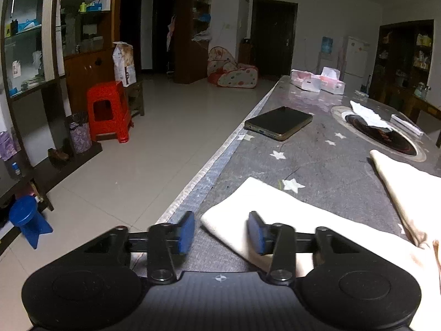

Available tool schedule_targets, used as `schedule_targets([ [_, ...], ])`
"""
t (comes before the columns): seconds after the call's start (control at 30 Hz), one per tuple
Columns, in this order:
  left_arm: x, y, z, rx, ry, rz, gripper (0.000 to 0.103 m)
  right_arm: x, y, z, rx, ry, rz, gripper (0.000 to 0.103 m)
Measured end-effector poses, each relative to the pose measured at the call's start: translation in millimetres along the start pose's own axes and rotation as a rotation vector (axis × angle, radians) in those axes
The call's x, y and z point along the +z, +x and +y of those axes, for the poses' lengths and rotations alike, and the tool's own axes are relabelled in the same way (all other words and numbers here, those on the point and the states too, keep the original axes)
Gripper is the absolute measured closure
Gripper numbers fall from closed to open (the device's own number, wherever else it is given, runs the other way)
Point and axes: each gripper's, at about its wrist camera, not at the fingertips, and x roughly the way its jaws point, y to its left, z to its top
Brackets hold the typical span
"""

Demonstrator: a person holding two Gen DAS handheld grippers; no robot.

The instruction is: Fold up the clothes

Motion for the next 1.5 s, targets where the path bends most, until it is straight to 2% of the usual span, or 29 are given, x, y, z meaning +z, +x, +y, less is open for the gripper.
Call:
schedule_targets([
  [0.07,1.0,-2.1,0.7,-0.009,-0.003,0.000,0.088,0.2,-0.8,0.0,-0.001,0.003,-0.006,0.056],
  [0.2,5.6,-15.3,-5.5,-0.054,-0.013,-0.021,0.093,0.7,-3.9,-0.9,-0.001,0.010,-0.019,0.056],
  [0.27,10.4,-26.9,-11.7,-0.101,-0.025,-0.034,0.093,1.0,-5.2,-1.8,0.001,0.015,-0.024,0.056],
  [0.37,19.8,-51.6,-27.5,-0.206,-0.028,-0.068,0.093,1.4,-6.7,-3.8,0.011,0.032,-0.032,0.056],
  [0.6,33.9,-100.4,-90.8,-0.491,0.042,-0.126,0.093,3.8,-12.6,-10.1,0.051,0.091,-0.061,0.057],
  [0.7,32.2,-111.9,-121.0,-0.620,0.073,-0.118,0.093,3.6,-15.4,-13.0,0.069,0.113,-0.070,0.057],
  [0.87,16.8,-114.6,-171.7,-0.760,0.122,-0.068,0.093,0.7,-18.9,-20.4,0.076,0.152,-0.076,0.057],
  [1.0,-3.4,-108.9,-198.8,-0.834,0.164,-0.025,0.093,-5.1,-19.9,-32.1,0.055,0.199,-0.067,0.057],
  [1.2,-26.5,-100.0,-216.3,-0.874,0.247,0.031,0.086,-12.0,-20.8,-56.0,0.023,0.303,-0.057,0.057],
  [1.3,-30.6,-102.8,-211.5,-0.871,0.281,0.032,0.065,-11.3,-19.5,-59.0,0.026,0.324,-0.055,0.057],
  [1.43,-32.5,-111.9,-190.9,-0.838,0.314,-0.001,0.065,-6.9,-13.5,-50.8,0.056,0.297,-0.044,0.058],
  [1.5,-33.6,-113.2,-175.4,-0.796,0.327,-0.014,0.064,-4.7,-10.5,-46.7,0.071,0.283,-0.038,0.060],
])
